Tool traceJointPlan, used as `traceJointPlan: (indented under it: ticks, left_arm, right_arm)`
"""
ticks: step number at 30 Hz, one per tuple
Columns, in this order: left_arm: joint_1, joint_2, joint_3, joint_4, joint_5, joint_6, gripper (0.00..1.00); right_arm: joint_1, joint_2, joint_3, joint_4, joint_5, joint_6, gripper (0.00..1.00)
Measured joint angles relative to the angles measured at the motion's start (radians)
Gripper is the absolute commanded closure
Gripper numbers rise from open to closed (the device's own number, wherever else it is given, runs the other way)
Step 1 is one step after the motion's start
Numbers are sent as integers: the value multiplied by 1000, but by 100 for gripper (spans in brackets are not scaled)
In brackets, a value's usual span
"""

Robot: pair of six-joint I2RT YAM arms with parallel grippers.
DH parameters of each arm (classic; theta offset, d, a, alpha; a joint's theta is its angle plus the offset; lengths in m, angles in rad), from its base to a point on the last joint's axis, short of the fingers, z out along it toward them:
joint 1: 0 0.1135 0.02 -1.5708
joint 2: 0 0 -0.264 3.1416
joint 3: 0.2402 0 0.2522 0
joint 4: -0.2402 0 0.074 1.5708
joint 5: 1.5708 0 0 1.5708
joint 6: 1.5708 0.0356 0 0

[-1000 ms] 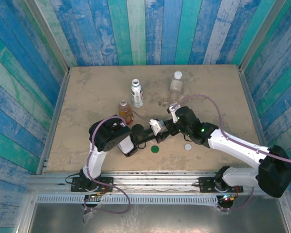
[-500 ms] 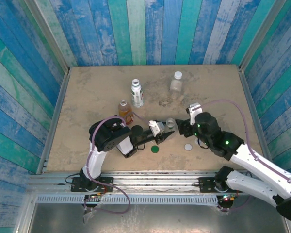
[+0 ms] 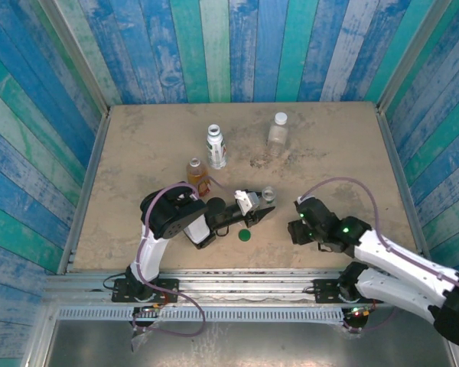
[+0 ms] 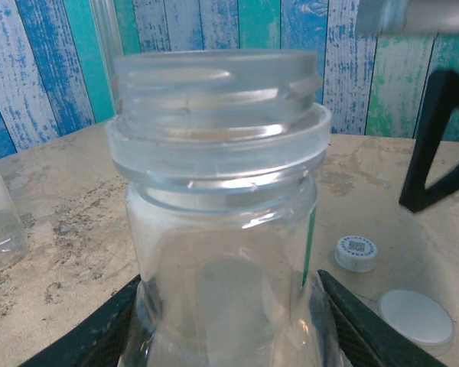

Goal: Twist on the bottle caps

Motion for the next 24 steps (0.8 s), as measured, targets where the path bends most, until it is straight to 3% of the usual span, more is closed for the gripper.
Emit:
traceJointPlan:
  ticks: [9, 19, 24]
  left_arm:
    - [0, 0, -1, 0, 0, 3, 47]
    - [0, 0, -2, 0, 0, 4, 48]
    - [0, 0, -2, 0, 0, 4, 48]
  right_arm:
    - [0, 217, -7, 97, -16, 4, 40]
    - [-13, 272, -20, 156, -20, 5, 43]
    - [-23, 283, -20, 166, -23, 4, 53]
